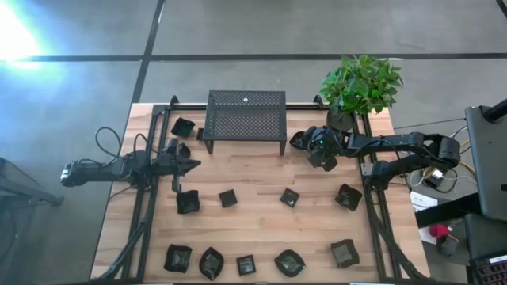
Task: Pick & Place Mini shaped plates
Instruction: Stack the black leaf shaped plate on top of the other black leaf shaped plate
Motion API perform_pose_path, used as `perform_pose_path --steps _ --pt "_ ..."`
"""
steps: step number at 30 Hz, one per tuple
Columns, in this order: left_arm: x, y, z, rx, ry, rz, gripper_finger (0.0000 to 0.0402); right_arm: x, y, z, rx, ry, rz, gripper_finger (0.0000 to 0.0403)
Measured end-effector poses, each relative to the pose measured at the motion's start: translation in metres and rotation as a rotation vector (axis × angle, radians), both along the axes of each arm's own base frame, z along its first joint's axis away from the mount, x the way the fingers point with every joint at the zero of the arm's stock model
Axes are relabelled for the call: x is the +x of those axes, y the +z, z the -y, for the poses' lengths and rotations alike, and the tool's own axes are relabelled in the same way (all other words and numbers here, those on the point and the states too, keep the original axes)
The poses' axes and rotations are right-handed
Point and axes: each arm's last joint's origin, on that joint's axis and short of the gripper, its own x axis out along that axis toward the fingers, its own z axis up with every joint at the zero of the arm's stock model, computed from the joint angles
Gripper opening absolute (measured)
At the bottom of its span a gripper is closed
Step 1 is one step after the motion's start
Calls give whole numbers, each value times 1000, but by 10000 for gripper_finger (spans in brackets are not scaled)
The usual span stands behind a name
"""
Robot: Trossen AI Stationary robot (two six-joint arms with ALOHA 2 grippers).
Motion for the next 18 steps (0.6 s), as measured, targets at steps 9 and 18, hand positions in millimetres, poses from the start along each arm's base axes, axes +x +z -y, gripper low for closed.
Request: perform_pose_path --steps 9,18 --pt "0 0 0 0 0 0 0 -3 -2 -1 -19 53 -55 8" --pt "0 0 0 0 0 0 0 -4 -3 -2 -8 53 -67 8"
